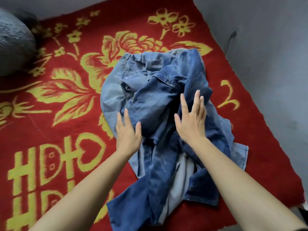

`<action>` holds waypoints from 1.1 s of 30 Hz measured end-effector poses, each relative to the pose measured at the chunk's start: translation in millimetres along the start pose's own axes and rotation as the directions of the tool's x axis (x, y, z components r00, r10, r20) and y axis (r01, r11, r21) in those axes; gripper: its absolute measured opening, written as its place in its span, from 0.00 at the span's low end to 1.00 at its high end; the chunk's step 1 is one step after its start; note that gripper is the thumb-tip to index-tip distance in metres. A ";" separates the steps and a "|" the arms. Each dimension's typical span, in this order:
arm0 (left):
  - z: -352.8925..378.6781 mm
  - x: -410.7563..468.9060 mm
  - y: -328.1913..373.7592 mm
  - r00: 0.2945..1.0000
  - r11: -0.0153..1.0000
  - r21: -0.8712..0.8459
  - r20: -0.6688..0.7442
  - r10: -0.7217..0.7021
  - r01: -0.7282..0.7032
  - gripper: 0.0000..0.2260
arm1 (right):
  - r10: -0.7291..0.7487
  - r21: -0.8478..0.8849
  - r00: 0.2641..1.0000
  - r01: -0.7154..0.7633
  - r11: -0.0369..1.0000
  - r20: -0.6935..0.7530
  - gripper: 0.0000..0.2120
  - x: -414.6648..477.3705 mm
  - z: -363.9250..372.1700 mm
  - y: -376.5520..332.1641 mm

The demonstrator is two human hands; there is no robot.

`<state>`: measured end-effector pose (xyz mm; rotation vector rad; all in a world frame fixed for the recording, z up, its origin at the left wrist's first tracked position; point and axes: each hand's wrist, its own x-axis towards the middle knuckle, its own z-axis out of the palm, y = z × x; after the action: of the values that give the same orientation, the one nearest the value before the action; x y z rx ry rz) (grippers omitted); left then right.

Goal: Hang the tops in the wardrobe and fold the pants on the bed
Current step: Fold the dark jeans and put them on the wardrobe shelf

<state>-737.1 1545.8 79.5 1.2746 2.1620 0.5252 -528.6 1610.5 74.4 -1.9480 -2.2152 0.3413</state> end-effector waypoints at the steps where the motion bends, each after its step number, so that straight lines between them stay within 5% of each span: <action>1: 7.8 14.2 2.1 0.998 0.998 -0.052 -0.029 -0.048 0.047 0.30 | -0.027 0.008 0.998 0.028 1.000 -0.058 0.35 17.0 5.5 -1.4; 5: 24.6 64.2 4.9 0.904 0.821 -0.429 -0.026 -0.427 0.376 0.33 | -0.199 -0.091 0.969 0.187 0.978 -0.145 0.35 77.9 17.7 -7.9; 10: 32.3 56.8 -12.2 0.859 0.753 -0.510 -0.052 -0.509 0.416 0.35 | -0.169 -0.191 0.985 0.160 0.968 -0.030 0.40 78.7 32.3 -2.5; 13: 47.2 13.0 -26.8 0.922 0.817 -0.462 0.006 -0.387 0.345 0.22 | -0.165 -0.279 0.983 0.180 0.943 0.075 0.38 38.9 41.0 12.8; 15: 58.0 -16.5 -36.2 0.947 0.844 -0.437 0.069 -0.313 0.310 0.22 | -0.149 -0.305 0.969 0.205 0.930 0.196 0.37 8.6 45.0 26.7; 21: 73.5 -58.0 -46.0 0.991 0.962 -0.236 0.037 -0.130 0.136 0.13 | 0.068 0.007 0.927 -0.076 0.997 0.368 0.24 -16.0 33.8 26.4; 25: 65.9 -58.6 -40.7 1.000 0.999 -0.044 -0.009 0.004 -0.004 0.09 | 0.274 0.018 0.859 -0.312 0.950 0.432 0.41 17.8 7.1 -1.0; 29: 62.6 -74.7 -27.2 0.941 0.930 0.150 0.022 0.336 -0.336 0.11 | 0.346 0.082 0.790 -0.444 0.893 0.505 0.58 36.0 8.0 -38.9; 31: 63.2 -78.1 -30.3 0.870 0.850 0.186 0.119 0.479 -0.493 0.13 | 0.364 0.077 0.762 -0.474 0.877 0.536 0.50 35.2 21.4 -40.6; 33: 56.2 -77.5 -47.6 0.868 0.851 0.176 0.161 0.470 -0.494 0.18 | 0.364 0.151 0.766 -0.507 0.848 0.529 0.38 31.1 35.1 -30.3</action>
<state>-702.3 1457.7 29.9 1.9425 1.8309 0.4073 -571.3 1635.6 48.6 -2.3835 -1.7440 1.2747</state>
